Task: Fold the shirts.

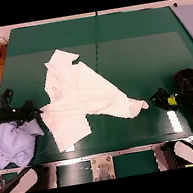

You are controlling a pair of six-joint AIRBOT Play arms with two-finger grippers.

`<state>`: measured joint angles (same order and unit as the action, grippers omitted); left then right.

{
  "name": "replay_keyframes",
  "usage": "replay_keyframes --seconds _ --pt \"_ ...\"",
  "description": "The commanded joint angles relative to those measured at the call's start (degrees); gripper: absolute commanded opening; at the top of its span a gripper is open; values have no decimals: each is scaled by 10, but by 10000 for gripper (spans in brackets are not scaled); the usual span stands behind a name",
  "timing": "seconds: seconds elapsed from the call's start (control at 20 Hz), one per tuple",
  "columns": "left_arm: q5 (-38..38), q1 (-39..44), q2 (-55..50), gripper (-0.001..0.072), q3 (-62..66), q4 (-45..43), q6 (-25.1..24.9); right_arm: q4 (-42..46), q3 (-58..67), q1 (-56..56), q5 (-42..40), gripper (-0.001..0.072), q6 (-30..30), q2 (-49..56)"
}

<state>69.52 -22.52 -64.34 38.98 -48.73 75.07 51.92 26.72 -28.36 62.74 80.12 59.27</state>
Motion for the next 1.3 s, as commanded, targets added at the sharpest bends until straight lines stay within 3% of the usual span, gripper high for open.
replay_keyframes --seconds 0.0,0.1,0.2,0.25,0.3,0.35,0.55,0.85,1.1,1.25 --pt "1 -5 0 23 1 1 -12 -9 -40 -2 -27 421 -7 21" --pt "1 -5 0 23 1 2 -12 -71 -59 0 -45 419 -59 42" --pt "2 -5 0 23 1 6 -12 -109 -58 9 -58 298 -97 71" --pt "1 -5 0 22 1 10 -12 -118 -54 11 -64 290 -105 84" --pt "2 -5 1 23 1 14 -12 -130 -48 11 -61 199 -121 94" --pt "5 -5 1 22 7 16 -17 -134 -39 11 -55 24 -137 97" --pt "69 -5 28 21 135 16 1 -134 83 4 -9 14 -129 90" --pt "131 -5 86 22 518 54 77 -136 463 3 33 14 -35 14" --pt "67 -5 86 22 860 73 95 -136 729 -24 31 13 40 -83" --pt "42 -5 95 22 954 92 96 -126 835 -67 31 14 74 -124"
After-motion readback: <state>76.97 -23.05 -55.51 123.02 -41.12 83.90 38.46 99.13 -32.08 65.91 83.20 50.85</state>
